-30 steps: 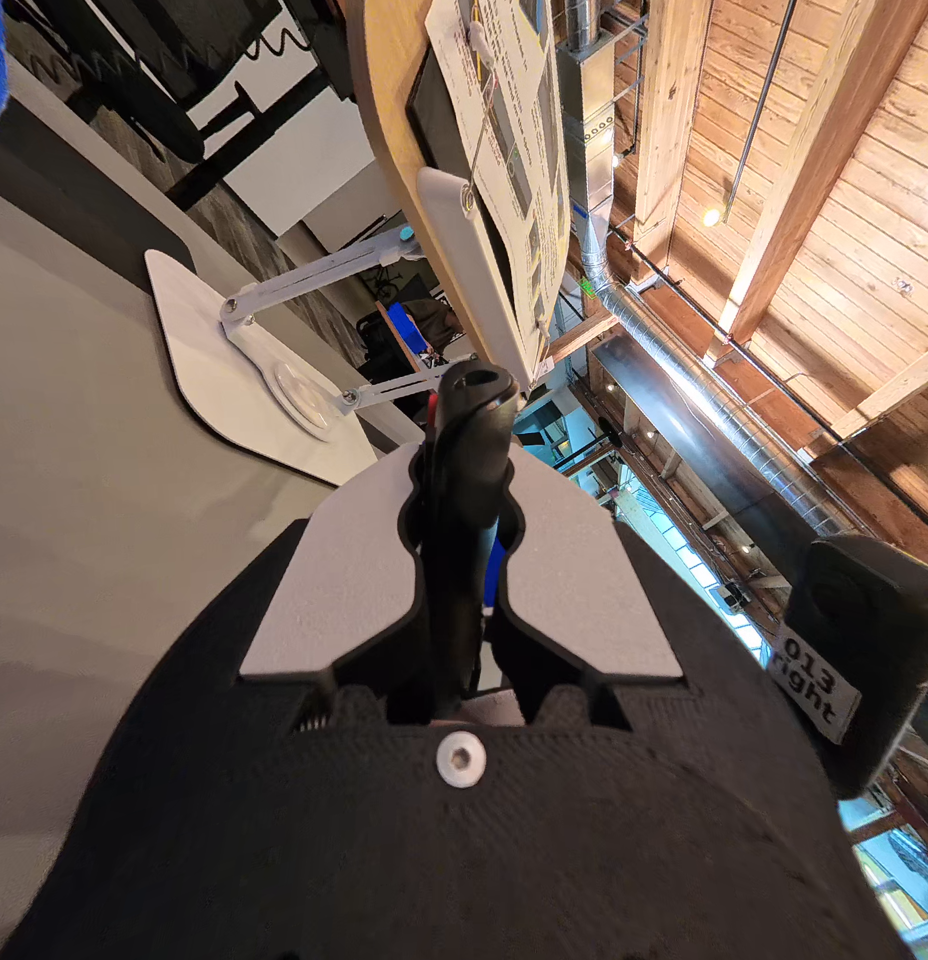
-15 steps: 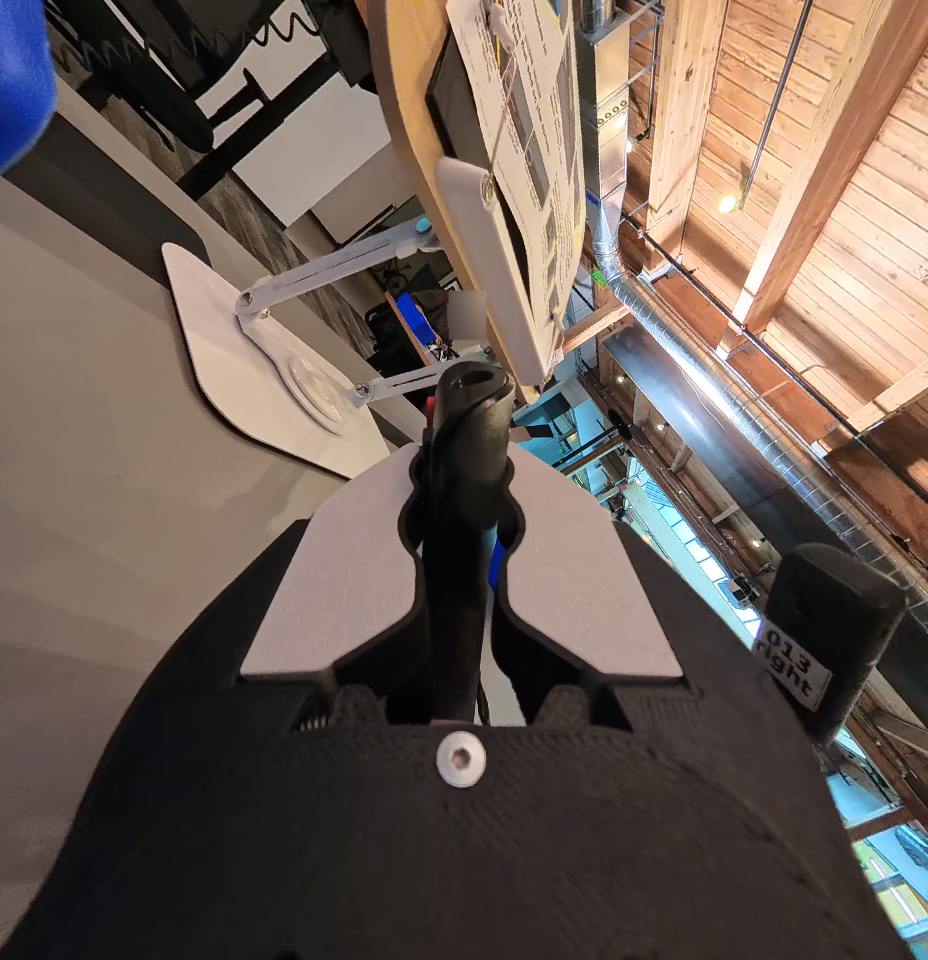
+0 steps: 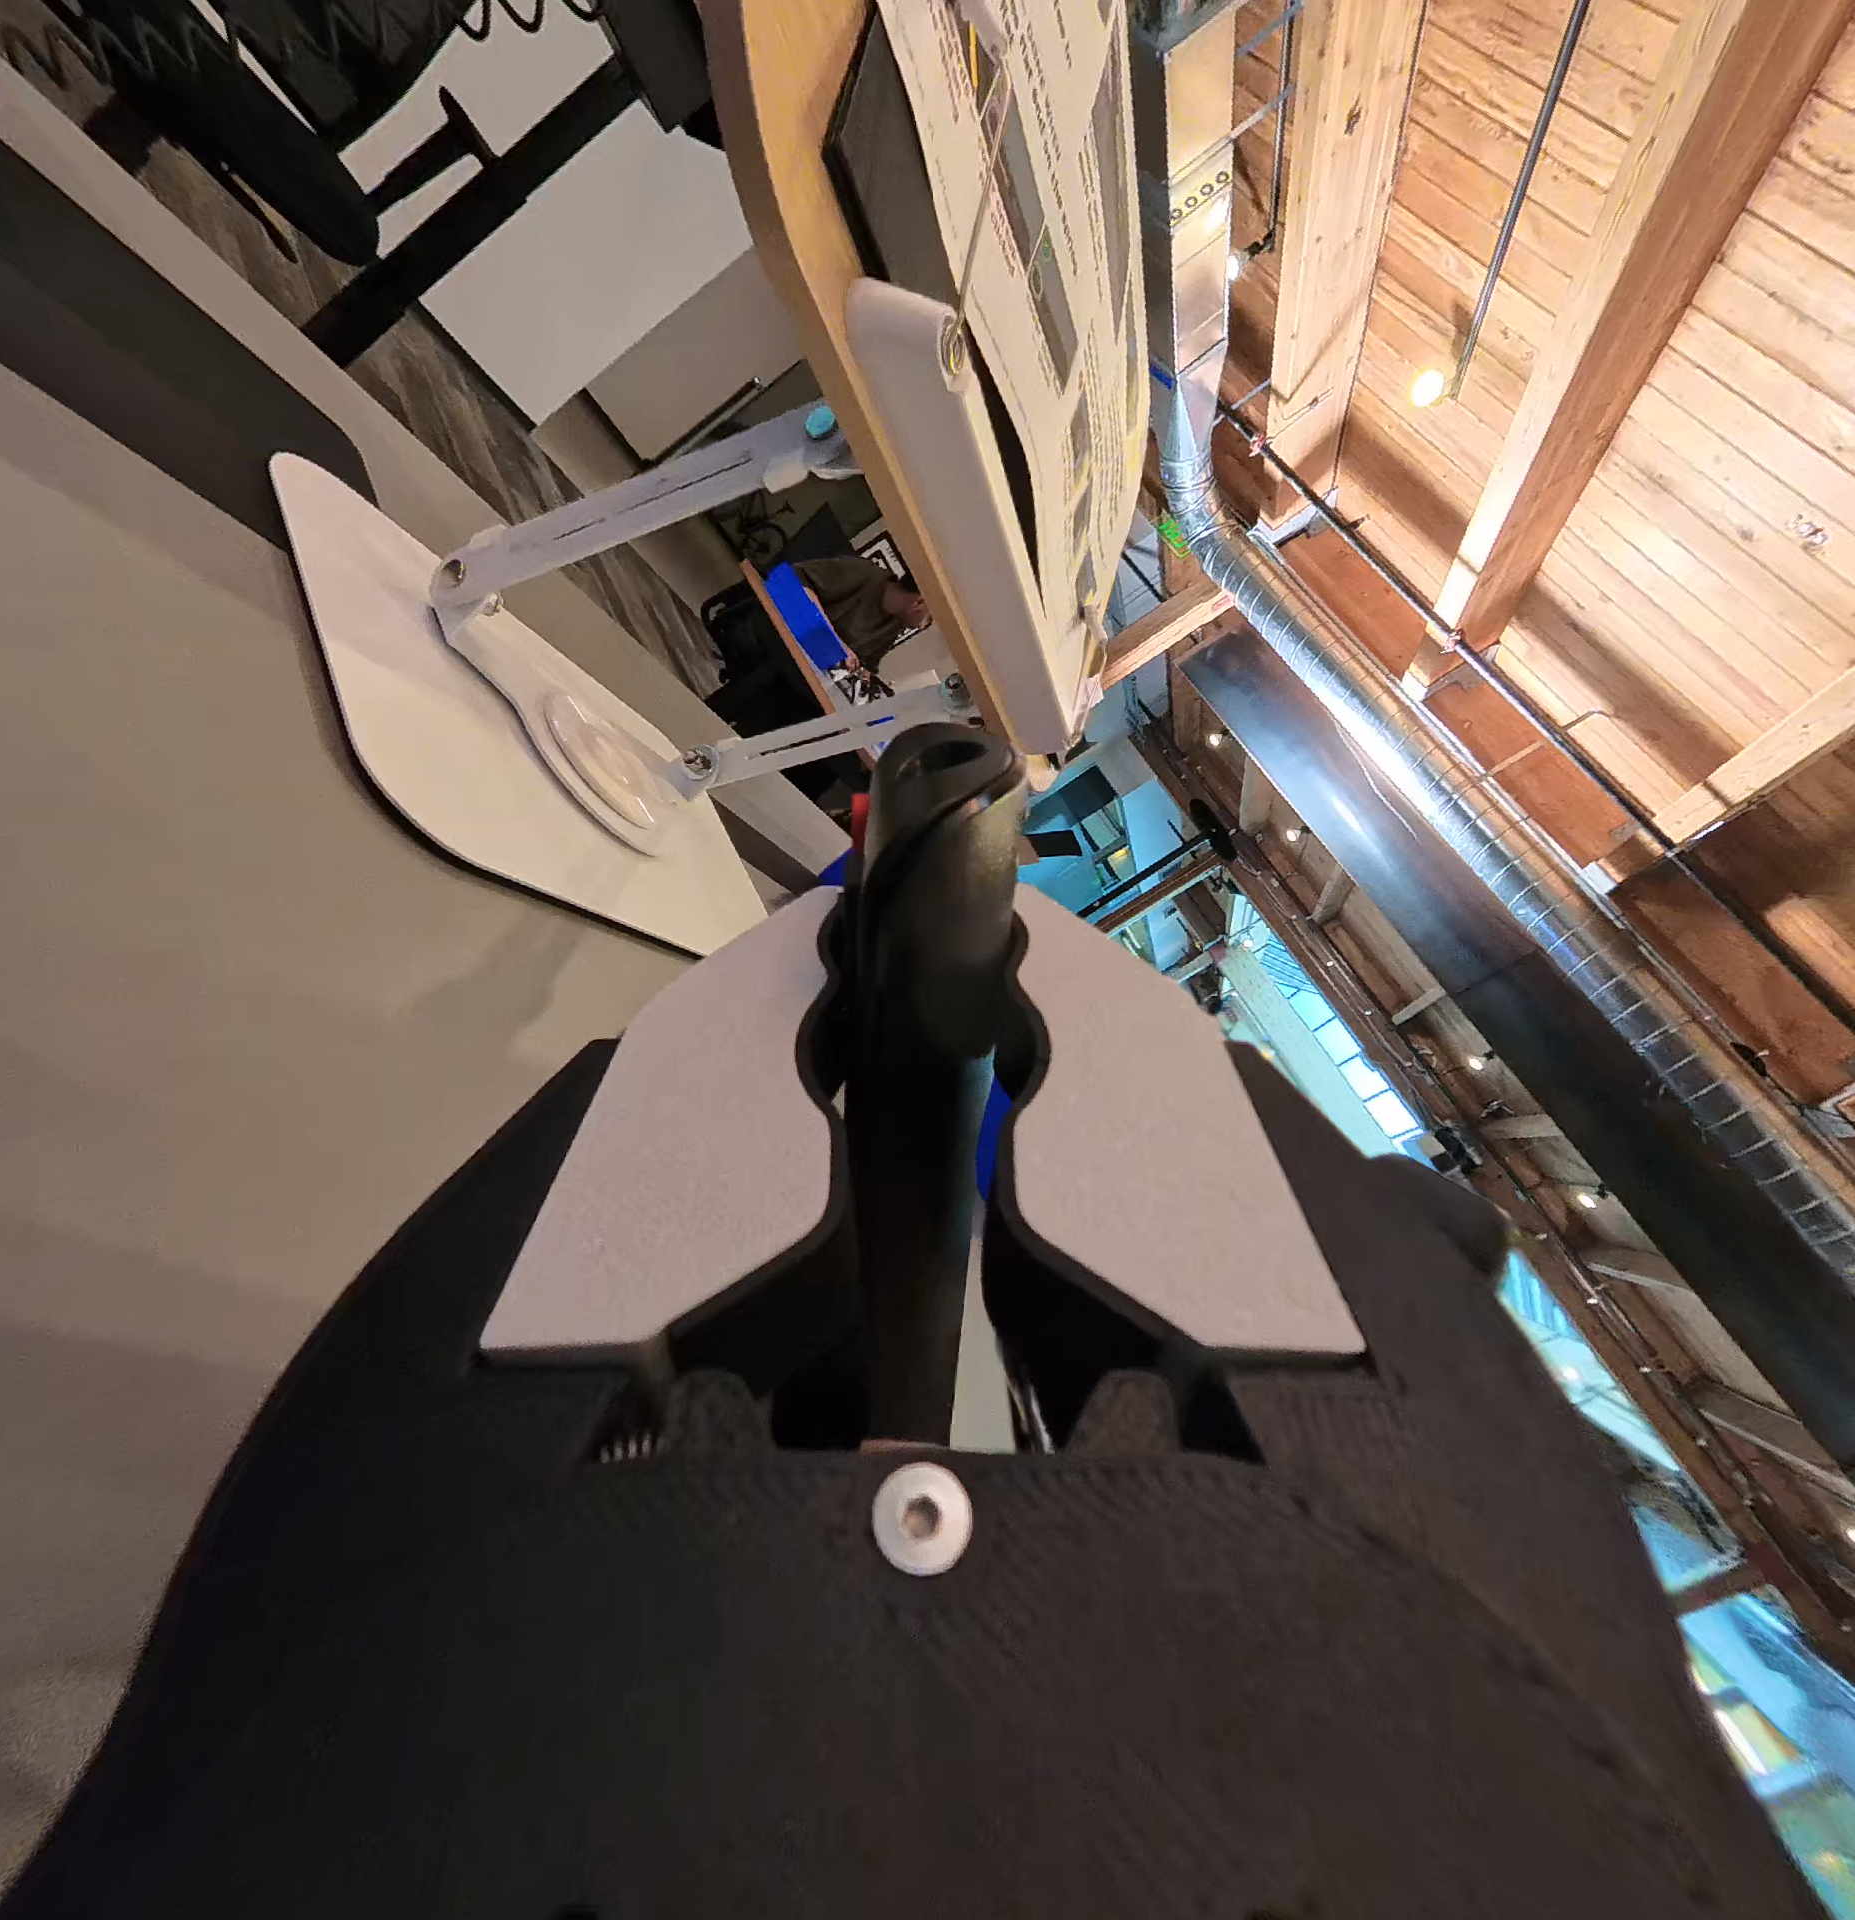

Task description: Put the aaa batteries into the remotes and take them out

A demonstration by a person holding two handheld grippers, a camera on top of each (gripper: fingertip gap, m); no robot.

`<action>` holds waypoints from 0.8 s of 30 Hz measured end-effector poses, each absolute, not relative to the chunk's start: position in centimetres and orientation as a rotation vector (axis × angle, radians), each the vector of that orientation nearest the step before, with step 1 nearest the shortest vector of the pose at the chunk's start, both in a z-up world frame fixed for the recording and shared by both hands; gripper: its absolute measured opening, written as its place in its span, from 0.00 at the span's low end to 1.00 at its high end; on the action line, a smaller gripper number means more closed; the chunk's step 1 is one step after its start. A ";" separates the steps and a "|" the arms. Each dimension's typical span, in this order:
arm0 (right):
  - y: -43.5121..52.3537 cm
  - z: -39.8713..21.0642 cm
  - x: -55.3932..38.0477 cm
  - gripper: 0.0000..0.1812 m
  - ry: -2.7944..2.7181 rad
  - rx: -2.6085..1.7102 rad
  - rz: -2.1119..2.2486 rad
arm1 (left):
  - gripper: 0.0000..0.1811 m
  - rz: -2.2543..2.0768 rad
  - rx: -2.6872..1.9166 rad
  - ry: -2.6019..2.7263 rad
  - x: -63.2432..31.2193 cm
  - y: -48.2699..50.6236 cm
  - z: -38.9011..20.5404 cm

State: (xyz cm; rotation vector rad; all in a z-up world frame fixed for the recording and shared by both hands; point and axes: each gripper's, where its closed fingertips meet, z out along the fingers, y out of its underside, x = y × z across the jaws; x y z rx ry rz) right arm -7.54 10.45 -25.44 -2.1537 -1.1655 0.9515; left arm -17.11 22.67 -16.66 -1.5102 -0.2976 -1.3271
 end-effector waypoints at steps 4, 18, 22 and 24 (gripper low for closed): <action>11.6 -24.3 -7.3 0.10 -1.191 -2.131 0.922 | 0.13 -1.391 -1.509 -0.320 -16.7 22.5 -16.6; 12.6 -23.9 -8.3 0.10 -1.328 -2.275 0.689 | 0.13 -1.431 -1.512 -0.489 -17.0 22.8 -17.2; 12.8 -24.1 -8.1 0.10 -1.364 -2.271 0.582 | 0.13 -1.439 -1.520 -0.509 -17.1 22.8 -17.6; 13.0 -24.3 -8.1 0.10 -1.375 -2.269 0.540 | 0.13 -1.443 -1.522 -0.517 -17.2 22.9 -17.7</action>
